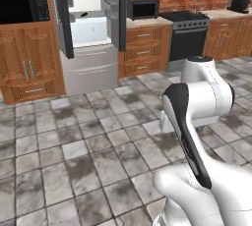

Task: Place the cold items (lemon wedge and cucumber) from the fridge in one tupperware on the dining counter. Place the warm items (hot dog and kebab skewer) in the stove area in another tupperware.

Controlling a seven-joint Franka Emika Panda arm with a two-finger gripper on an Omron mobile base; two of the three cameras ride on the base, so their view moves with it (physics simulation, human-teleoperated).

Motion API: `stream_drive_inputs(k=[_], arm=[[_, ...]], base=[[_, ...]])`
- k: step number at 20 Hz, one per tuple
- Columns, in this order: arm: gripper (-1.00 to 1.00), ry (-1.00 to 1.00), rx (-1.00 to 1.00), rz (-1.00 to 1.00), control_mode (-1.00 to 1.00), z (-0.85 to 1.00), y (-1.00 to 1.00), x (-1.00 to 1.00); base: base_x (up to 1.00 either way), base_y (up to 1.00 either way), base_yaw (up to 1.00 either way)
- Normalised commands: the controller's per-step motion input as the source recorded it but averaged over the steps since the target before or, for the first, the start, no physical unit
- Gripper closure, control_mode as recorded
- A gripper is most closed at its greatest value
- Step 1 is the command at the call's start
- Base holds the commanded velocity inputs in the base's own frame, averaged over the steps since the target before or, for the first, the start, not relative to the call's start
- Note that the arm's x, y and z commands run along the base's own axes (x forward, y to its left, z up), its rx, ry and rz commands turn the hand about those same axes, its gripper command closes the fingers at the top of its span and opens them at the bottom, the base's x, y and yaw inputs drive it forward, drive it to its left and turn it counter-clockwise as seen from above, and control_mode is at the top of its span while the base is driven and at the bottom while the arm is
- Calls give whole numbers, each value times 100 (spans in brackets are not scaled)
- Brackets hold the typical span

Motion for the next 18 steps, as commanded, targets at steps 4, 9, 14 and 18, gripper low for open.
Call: stream_drive_inputs(k=[4,9,14,18], arm=[[-100,0,0,0,100,0,0,0],[-100,0,0,0,100,0,0,0],[-100,0,0,0,100,0,0,0],[-100,0,0,0,100,0,0,0]], base=[[100,-2,23],[100,-15,12],[100,-1,1],[100,-7,0]])
